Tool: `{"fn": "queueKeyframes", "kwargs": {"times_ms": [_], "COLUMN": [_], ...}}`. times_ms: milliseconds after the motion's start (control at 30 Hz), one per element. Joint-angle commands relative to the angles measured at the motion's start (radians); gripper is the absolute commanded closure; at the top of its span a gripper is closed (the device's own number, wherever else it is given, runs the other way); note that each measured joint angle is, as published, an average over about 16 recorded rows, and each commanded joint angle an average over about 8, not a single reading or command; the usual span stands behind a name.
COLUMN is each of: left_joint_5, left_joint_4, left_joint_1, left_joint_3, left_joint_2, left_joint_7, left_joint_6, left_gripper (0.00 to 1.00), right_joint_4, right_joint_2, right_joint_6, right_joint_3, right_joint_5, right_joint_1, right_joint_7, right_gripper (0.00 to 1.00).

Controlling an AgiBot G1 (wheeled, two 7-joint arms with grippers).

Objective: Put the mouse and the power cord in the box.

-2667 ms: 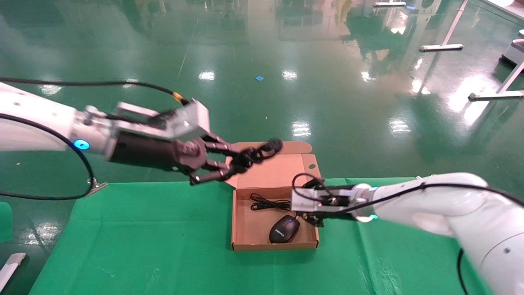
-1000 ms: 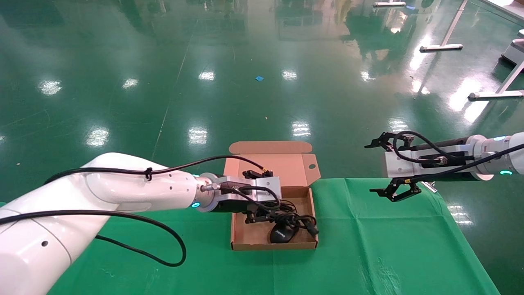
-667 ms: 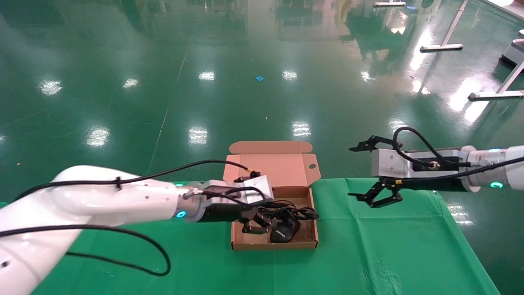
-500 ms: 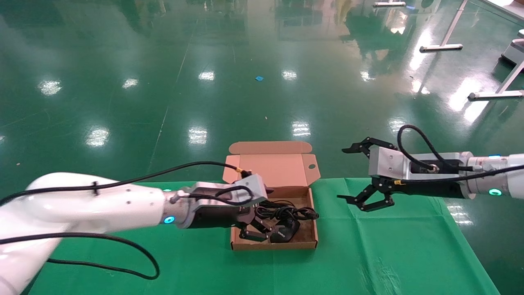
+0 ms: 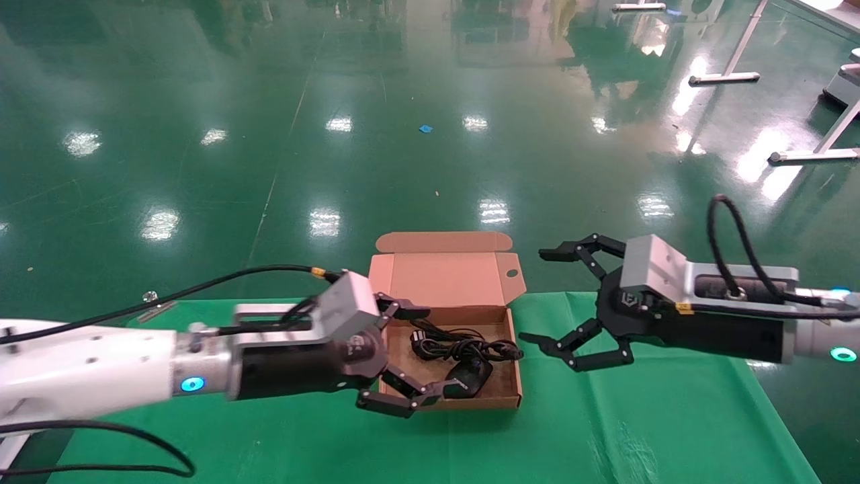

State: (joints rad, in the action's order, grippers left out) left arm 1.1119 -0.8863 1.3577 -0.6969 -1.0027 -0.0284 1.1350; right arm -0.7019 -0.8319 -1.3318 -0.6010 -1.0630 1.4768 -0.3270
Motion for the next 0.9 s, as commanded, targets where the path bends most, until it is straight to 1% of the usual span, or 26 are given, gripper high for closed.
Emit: {"fn": "queueKeyframes", "kwargs": {"times_ms": [33, 900], "left_joint_5": [-0.025, -0.346], "left_joint_4": [-0.026, -0.361], "left_joint_1": [-0.018, -0.257], "left_joint_3": [0.027, 0.378], "left_joint_2": [0.026, 0.355], "left_joint_7": [-0.010, -0.144], "left_joint_6": [0.024, 0.327], "left_gripper": [0.00, 0.00], "right_joint_4": [-0.039, -0.540], "right_joint_2": [0.015, 0.205], "right_joint_6": [-0.011, -0.152], "right_joint_3": [0.021, 0.298], "right_joint_5": [0.022, 0.308], "right_joint_1": [-0.027, -0.373], "right_joint_7": [0.034, 0.477], "right_gripper": [0.00, 0.00]}}
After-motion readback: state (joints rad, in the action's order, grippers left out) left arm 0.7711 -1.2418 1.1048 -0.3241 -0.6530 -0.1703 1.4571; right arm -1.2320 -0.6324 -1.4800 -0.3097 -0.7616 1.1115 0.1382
